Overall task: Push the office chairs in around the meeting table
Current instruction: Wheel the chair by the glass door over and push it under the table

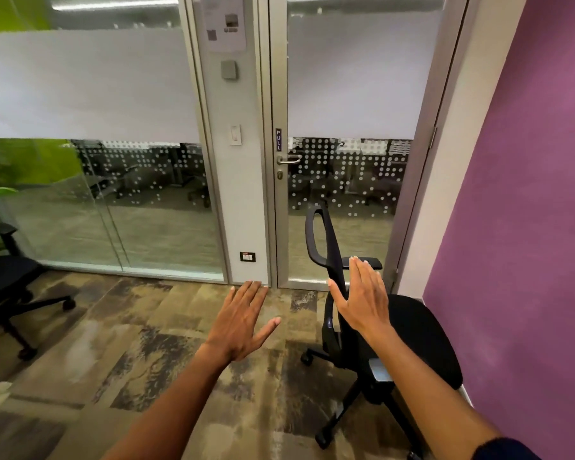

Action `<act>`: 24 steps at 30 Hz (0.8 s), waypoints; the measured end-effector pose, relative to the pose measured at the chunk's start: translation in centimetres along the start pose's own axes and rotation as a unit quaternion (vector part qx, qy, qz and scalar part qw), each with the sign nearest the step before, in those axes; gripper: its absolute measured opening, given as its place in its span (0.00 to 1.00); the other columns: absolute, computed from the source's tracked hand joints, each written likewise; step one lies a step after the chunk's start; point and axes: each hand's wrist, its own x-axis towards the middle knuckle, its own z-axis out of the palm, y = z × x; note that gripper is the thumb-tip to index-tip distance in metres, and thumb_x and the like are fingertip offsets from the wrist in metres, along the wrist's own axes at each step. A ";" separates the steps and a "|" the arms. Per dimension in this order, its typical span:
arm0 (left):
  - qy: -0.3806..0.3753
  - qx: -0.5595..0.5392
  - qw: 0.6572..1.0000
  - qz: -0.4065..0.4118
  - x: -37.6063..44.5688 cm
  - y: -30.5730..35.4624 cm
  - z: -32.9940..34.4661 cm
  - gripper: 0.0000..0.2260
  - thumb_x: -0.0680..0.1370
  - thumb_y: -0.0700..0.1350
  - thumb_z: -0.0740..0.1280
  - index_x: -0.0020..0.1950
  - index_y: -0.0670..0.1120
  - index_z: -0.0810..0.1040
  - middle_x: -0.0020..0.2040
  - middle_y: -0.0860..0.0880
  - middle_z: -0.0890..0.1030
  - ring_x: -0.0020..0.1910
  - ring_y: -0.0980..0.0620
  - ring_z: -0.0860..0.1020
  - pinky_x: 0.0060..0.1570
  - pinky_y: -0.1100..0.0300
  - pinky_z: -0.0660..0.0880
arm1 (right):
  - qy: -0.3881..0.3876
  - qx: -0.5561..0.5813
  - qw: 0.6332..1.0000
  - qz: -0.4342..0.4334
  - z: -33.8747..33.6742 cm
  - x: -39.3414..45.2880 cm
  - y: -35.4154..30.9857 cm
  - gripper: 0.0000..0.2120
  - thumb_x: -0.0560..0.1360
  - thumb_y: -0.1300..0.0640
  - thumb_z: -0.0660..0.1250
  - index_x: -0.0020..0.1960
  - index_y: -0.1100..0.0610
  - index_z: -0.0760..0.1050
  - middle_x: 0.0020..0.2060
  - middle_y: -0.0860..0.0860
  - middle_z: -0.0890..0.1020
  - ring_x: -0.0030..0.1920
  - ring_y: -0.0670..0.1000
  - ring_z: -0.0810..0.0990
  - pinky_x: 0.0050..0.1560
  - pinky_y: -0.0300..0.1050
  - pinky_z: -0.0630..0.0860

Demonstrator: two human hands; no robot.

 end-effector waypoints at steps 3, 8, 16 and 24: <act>-0.019 -0.001 1.000 0.019 6.9 -3.2 1.4 0.40 0.79 0.70 0.42 0.78 0.42 0.63 0.78 0.42 0.65 0.78 0.43 0.60 0.76 0.44 0.53 | 0.001 0.016 1.000 0.027 3.6 5.8 0.9 0.39 0.80 0.33 0.56 0.77 0.63 0.63 0.74 0.59 0.70 0.76 0.60 0.65 0.74 0.64 0.64; -0.020 0.011 0.999 0.044 17.9 -7.3 2.2 0.39 0.80 0.69 0.44 0.76 0.42 0.66 0.76 0.42 0.68 0.77 0.43 0.64 0.74 0.42 0.60 | -0.003 0.018 0.998 0.057 7.1 14.9 2.6 0.44 0.77 0.29 0.47 0.77 0.62 0.63 0.74 0.59 0.69 0.76 0.60 0.65 0.75 0.64 0.63; -0.022 -0.028 0.995 0.095 32.8 -11.7 5.9 0.39 0.79 0.70 0.44 0.79 0.43 0.61 0.79 0.43 0.62 0.80 0.45 0.56 0.77 0.46 0.50 | -0.011 -0.009 0.994 0.108 11.9 25.9 5.1 0.43 0.78 0.29 0.46 0.79 0.60 0.59 0.76 0.57 0.67 0.77 0.58 0.63 0.76 0.61 0.61; -0.051 -0.078 0.972 0.216 45.3 -14.4 10.8 0.37 0.80 0.67 0.48 0.76 0.40 0.67 0.76 0.40 0.68 0.77 0.41 0.63 0.74 0.39 0.60 | -0.004 -0.054 0.982 0.183 17.1 32.3 6.8 0.46 0.76 0.27 0.42 0.80 0.59 0.57 0.78 0.57 0.64 0.78 0.57 0.60 0.78 0.59 0.58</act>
